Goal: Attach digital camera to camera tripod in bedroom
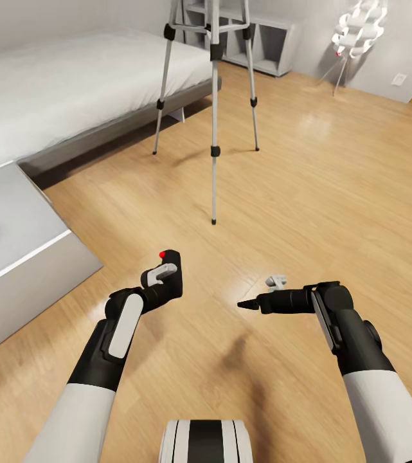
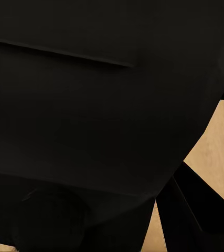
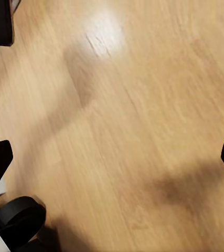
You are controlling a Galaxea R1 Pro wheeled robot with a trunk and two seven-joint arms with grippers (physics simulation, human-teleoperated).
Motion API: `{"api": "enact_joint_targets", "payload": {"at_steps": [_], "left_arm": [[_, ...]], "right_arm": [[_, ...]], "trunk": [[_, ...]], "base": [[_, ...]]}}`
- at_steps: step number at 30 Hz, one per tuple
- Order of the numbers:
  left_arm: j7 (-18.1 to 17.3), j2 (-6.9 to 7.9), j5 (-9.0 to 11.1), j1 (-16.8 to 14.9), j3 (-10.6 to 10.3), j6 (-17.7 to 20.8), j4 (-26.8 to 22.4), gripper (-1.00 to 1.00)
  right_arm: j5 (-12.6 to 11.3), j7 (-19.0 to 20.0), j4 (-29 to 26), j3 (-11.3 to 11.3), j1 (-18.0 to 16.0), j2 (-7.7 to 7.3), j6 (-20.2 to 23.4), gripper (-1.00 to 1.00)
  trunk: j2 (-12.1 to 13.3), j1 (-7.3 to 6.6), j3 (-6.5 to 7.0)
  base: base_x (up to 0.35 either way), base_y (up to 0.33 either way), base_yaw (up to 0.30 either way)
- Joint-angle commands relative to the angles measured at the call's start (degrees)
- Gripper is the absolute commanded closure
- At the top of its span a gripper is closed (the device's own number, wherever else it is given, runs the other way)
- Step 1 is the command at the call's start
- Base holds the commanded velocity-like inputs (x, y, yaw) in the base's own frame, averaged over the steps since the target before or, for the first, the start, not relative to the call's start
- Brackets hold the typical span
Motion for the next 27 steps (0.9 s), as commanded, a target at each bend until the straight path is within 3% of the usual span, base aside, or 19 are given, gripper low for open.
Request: {"api": "enact_joint_targets", "payload": {"at_steps": [1,27], "left_arm": [[0.29,0.0,0.57,-0.02,-0.01,0.19,0.0,1.0],[-0.34,0.8,0.46,-0.02,0.08,-0.02,3.63,1.0]], "right_arm": [[0.63,0.59,-0.04,-0.07,-0.03,-0.01,0.2,-1.0],[0.69,0.74,-0.14,-0.05,-0.03,-0.06,0.2,-1.0]], "trunk": [[0.0,-0.03,0.19],[0.35,-0.7,5.95]], "base": [[0.0,0.0,0.0],[0.0,0.0,0.0]]}}
